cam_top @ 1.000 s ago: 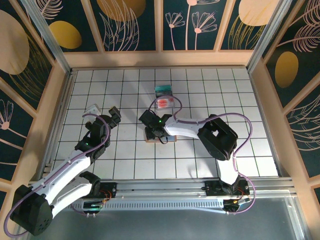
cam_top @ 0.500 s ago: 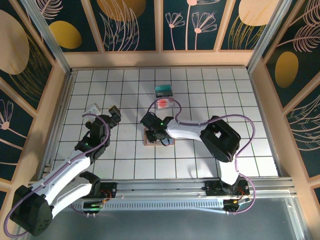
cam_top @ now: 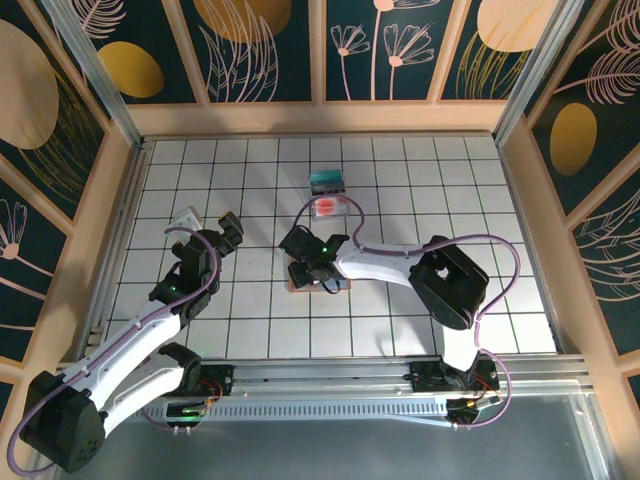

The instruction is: Take the credit cards out of the card holder

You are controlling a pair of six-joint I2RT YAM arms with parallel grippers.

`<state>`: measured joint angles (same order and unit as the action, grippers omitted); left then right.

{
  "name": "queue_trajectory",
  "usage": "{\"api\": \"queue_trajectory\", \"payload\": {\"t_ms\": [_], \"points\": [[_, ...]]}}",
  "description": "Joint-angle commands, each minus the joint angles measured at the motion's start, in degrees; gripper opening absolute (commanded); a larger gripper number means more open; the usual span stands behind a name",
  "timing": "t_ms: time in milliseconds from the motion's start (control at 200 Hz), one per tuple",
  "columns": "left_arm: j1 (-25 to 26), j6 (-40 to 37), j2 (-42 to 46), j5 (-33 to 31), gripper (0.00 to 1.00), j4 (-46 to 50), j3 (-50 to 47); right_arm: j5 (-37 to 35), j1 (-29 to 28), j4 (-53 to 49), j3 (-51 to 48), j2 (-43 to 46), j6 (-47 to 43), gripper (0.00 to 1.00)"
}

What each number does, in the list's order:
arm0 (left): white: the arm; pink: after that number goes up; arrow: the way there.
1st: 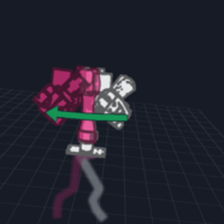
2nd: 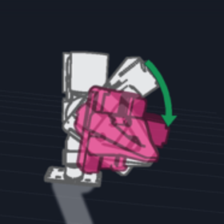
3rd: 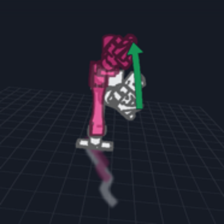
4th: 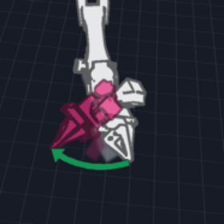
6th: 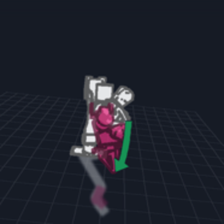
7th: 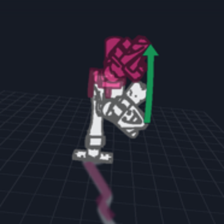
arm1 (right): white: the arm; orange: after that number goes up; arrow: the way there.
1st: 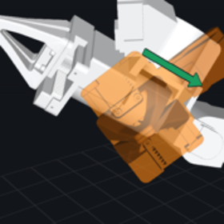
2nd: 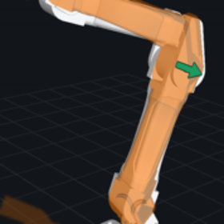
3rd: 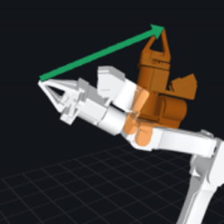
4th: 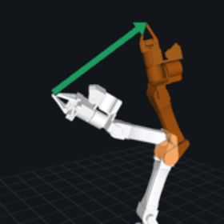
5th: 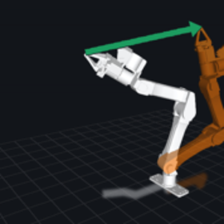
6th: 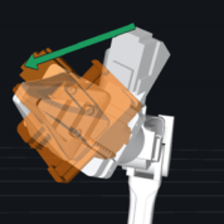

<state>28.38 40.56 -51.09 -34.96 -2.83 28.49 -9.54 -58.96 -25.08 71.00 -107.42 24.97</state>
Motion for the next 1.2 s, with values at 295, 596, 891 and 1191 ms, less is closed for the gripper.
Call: {"api": "queue_trajectory", "payload": {"t_ms": [295,596,891,1191], "points": [[-0.26,-0.99,-0.19,1.07,0.99,-0.77,0.78,1.36,-1.25,1.46,1.51,-2.87,1.84,0.62],[-0.3,-1.02,-1.51,1.82,0.99,-0.52,1.52,0.83,-1.11,1.14,0.11,-3.87,2.19,0.61],[-0.26,-1.43,-2.42,2.13,0.99,-0.42,2.48,-2.31,-0.17,-1.26,-0.8,-4.22,2.19,0.46],[-0.26,-2.56,-2.42,1.7,0.99,-0.06,3.48,-5.37,0.47,-2.69,0.55,-2.38,2.88,0.33]]}}
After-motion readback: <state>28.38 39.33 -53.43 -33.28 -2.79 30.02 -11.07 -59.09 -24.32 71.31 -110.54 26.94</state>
